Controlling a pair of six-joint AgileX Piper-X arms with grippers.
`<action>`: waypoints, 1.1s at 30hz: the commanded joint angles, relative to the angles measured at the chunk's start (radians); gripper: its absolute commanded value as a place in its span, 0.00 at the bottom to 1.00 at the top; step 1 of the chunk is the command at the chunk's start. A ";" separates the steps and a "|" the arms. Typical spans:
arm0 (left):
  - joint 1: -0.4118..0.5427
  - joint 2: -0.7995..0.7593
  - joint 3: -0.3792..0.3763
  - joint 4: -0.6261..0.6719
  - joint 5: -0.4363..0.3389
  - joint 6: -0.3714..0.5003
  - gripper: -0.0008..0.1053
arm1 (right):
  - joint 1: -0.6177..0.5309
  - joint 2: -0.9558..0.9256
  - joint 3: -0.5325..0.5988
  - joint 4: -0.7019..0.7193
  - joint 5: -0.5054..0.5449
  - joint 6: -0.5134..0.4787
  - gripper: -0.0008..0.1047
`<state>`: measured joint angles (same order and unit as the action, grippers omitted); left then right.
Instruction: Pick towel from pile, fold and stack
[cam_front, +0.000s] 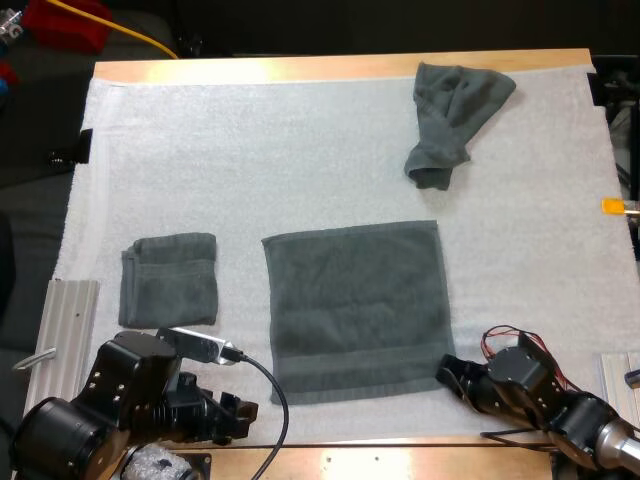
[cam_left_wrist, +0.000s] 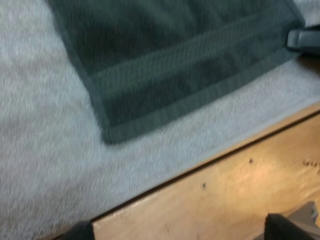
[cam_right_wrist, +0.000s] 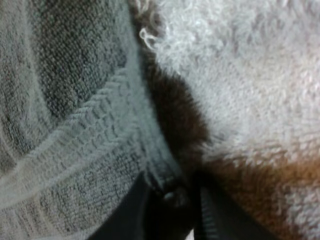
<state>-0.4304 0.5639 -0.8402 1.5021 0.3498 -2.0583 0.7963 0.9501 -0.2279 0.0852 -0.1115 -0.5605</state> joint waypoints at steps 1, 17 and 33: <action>0.000 -0.004 0.000 -0.033 0.005 -0.004 0.63 | -0.001 0.015 0.011 0.025 -0.004 -0.018 0.10; 0.000 -0.004 0.308 -0.320 0.140 -0.129 0.63 | -0.001 0.015 0.011 0.025 -0.027 -0.037 0.10; 0.000 0.280 0.413 -0.592 0.140 -0.161 0.63 | -0.001 0.015 0.011 0.025 -0.035 -0.045 0.08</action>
<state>-0.4304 0.8465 -0.4274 0.9183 0.4880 -2.2228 0.7963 0.9499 -0.2279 0.0852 -0.1226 -0.5936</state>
